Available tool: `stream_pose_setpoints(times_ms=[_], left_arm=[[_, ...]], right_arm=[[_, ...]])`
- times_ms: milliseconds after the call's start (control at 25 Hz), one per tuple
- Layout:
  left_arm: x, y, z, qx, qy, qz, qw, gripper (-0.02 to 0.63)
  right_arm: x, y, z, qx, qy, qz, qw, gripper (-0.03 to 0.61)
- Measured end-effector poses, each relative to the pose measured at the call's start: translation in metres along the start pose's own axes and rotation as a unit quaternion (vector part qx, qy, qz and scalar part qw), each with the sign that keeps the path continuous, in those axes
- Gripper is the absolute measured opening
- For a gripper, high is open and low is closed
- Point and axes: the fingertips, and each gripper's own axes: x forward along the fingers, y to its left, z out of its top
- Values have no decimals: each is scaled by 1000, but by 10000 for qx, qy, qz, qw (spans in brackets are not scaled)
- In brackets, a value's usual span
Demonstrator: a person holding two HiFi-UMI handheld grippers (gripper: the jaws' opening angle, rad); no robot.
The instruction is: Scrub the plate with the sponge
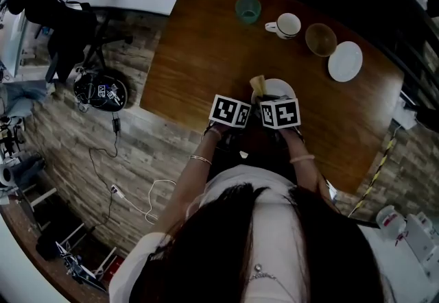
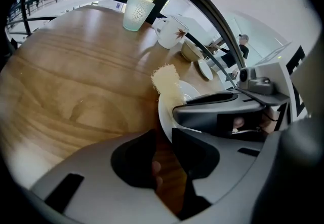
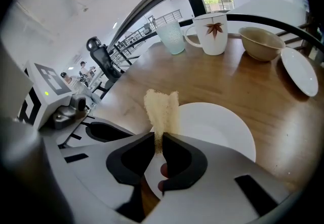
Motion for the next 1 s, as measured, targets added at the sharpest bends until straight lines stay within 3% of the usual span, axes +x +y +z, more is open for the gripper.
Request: stream_pose_setpoints(times_ms=[680, 1000], left_arm=[[1, -1, -2, -31, 61, -35, 10000, 95], [1, -1, -1, -35, 37, -33, 10000, 95]], right_arm=[[-60, -93, -5, 691, -405, -1251, 9889, 72], [-35, -53, -18, 372, -21, -911, 9951, 71]])
